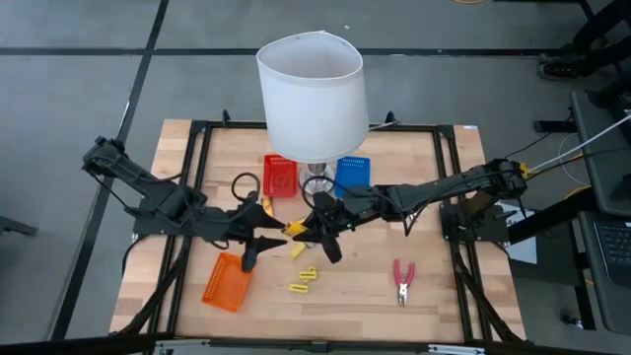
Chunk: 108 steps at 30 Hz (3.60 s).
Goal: Pick & Place School Supplies
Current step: Put the yellow crayon box into the orange basket
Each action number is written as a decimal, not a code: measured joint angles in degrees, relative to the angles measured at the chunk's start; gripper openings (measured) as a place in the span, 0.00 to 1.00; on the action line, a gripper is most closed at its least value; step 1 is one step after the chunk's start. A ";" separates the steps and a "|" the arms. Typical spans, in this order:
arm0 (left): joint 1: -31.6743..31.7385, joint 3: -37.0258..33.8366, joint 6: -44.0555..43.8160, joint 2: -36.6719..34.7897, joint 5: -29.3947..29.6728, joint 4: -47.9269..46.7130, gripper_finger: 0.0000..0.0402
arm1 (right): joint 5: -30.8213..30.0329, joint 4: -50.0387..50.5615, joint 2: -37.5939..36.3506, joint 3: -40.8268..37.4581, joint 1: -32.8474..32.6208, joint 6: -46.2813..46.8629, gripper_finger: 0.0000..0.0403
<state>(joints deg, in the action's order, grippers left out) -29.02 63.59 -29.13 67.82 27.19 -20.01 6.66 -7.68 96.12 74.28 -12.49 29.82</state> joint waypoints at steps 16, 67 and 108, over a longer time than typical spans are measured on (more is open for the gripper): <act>2.61 0.00 2.50 2.48 -1.85 5.30 0.40 | -0.88 -0.03 0.00 -0.01 -0.36 -0.06 0.10; -7.84 -0.04 -23.15 -2.24 -2.92 -31.12 0.06 | -4.50 22.08 0.07 -0.02 -8.71 11.39 0.54; -26.33 -17.38 -46.13 2.44 -12.03 -22.23 0.45 | -10.18 25.31 -0.42 -0.02 -12.88 18.68 0.49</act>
<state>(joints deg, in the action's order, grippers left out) -55.35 46.22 -75.26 70.26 15.16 -42.24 -3.52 17.63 95.70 74.26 -25.37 48.50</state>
